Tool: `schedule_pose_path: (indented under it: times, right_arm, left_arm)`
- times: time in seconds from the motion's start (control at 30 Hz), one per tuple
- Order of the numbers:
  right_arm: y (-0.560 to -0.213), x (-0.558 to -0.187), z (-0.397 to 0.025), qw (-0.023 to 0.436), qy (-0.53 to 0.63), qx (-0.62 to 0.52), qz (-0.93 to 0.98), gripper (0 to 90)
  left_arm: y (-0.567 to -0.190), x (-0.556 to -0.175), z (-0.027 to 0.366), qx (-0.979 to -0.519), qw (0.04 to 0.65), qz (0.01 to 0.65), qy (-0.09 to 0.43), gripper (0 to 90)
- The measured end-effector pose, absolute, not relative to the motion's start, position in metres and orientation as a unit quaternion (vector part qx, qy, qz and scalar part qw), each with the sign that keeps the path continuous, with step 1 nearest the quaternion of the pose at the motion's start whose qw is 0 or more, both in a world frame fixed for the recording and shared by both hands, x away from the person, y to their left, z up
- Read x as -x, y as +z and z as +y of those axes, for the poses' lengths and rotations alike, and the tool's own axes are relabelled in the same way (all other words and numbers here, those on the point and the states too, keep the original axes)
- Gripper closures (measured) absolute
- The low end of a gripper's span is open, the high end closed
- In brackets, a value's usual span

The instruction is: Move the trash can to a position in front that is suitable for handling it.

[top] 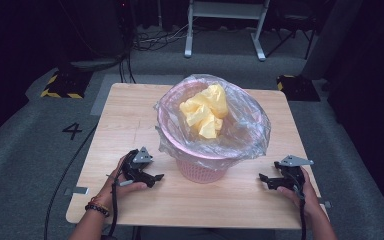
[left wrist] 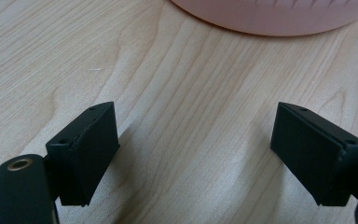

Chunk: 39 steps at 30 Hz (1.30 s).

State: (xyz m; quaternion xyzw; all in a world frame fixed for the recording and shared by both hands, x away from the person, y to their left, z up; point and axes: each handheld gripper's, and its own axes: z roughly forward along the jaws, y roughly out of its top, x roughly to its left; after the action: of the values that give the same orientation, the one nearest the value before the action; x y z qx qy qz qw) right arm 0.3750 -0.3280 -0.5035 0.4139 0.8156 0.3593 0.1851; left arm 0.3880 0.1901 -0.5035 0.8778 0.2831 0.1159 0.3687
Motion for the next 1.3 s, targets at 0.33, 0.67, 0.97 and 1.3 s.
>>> schedule_pose_path:
  times: [0.33, 0.67, 0.97, 1.3]
  right_arm:
    - [-0.503, -0.375, -0.327, 0.185, 0.359, -0.414, 0.816, 15.2]
    - [-0.478, -0.384, -0.301, 0.201, 0.407, -0.347, 0.821, 19.5]
    - [-0.459, -0.384, -0.267, 0.182, 0.462, -0.249, 0.832, 20.1]
    - [-0.457, -0.382, -0.246, 0.164, 0.48, -0.208, 0.836, 20.7]
  left_arm:
    - [-0.503, -0.381, 0.173, -0.881, 0.37, 0.274, 0.11, 14.9]
    - [-0.503, -0.386, 0.137, -0.891, 0.372, 0.24, 0.098, 14.7]
    - [-0.503, -0.408, 0.121, -0.887, 0.371, 0.252, 0.104, 13.4]
    - [-0.503, -0.421, 0.116, -0.888, 0.371, 0.251, 0.104, 13.5]
